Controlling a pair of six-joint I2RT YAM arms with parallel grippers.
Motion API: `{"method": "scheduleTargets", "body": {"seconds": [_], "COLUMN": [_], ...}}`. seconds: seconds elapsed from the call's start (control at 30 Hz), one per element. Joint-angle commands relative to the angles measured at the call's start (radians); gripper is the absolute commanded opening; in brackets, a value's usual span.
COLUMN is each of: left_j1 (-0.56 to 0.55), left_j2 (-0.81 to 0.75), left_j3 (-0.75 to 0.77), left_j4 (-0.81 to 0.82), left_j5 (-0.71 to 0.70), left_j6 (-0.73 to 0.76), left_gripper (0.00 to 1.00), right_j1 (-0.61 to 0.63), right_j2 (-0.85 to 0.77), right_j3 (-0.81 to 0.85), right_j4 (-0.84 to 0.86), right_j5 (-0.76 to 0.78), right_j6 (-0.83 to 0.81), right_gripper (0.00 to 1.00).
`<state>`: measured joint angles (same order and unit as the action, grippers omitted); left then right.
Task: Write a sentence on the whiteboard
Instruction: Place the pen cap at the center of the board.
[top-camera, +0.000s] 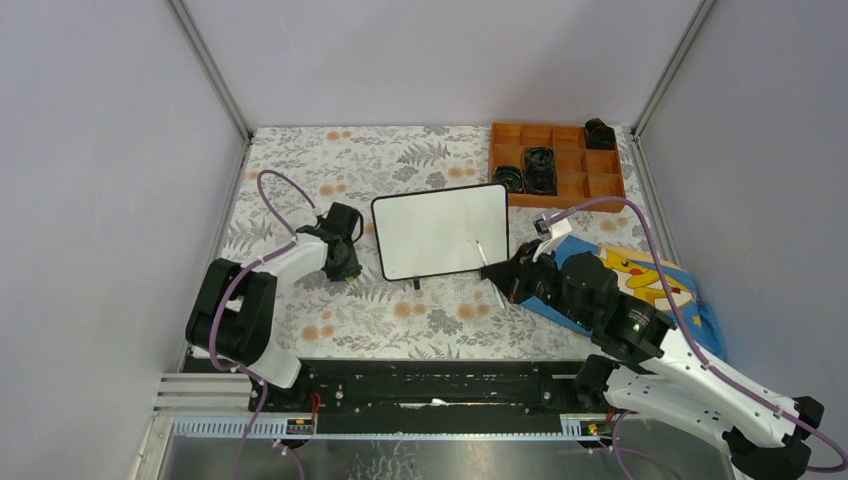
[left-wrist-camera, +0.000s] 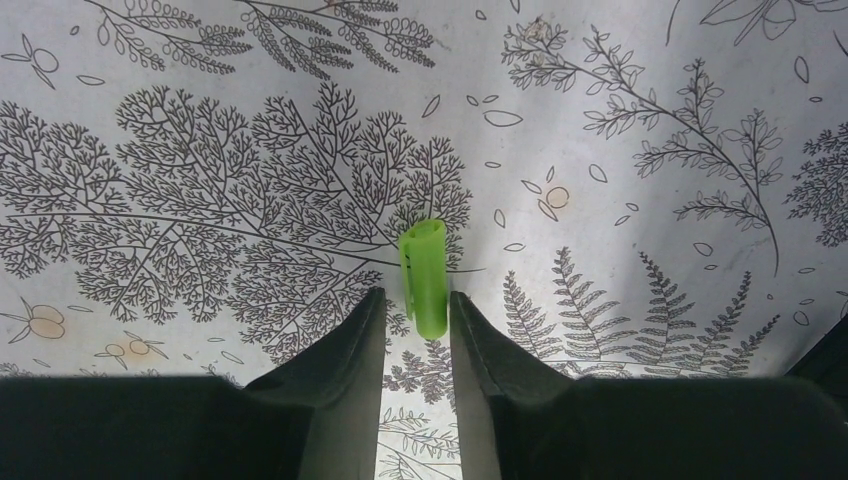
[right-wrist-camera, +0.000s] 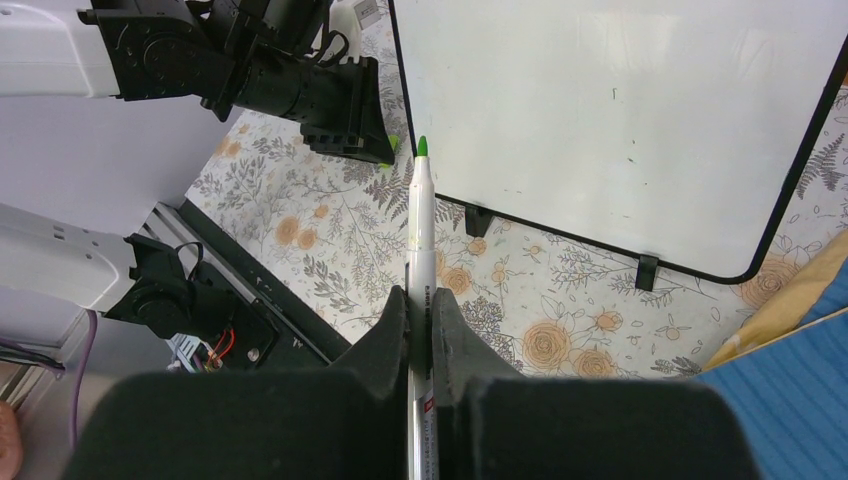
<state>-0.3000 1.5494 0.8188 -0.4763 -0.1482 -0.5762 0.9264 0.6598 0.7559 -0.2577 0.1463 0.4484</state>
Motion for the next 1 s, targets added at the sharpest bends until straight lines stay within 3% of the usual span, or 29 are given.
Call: {"method": "scheduleTargets", "body": {"seconds": [0.0, 0.5, 0.63, 0.73, 0.83, 0.97], "left_j1": [0.013, 0.013, 0.013, 0.014, 0.012, 0.012], "left_j2": [0.013, -0.096, -0.245, -0.482, -0.682, -0.834], "left_j3": [0.004, -0.017, -0.021, -0.021, -0.018, -0.032], "left_j4": [0.038, 0.023, -0.038, -0.057, 0.005, 0.194], "left_j5": [-0.002, -0.012, -0.042, -0.046, 0.053, 0.364], "left_j6": [0.004, -0.015, -0.061, -0.103, -0.096, -0.081], "left_gripper": [0.37, 0.61, 0.66, 0.73, 0.77, 0.8], "right_j1": [-0.002, -0.002, -0.002, -0.002, -0.003, -0.003], "right_j2": [-0.009, -0.014, -0.003, 0.011, 0.022, 0.04], "right_j3": [0.009, 0.02, 0.037, 0.048, 0.054, 0.072], "right_j4": [0.033, 0.011, 0.004, 0.016, 0.06, 0.148], "right_j5": [0.012, 0.012, -0.001, -0.04, -0.118, -0.256], "right_j6": [-0.007, -0.003, -0.012, -0.041, -0.085, -0.111], "right_gripper": [0.0, 0.0, 0.0, 0.0, 0.0, 0.0]}}
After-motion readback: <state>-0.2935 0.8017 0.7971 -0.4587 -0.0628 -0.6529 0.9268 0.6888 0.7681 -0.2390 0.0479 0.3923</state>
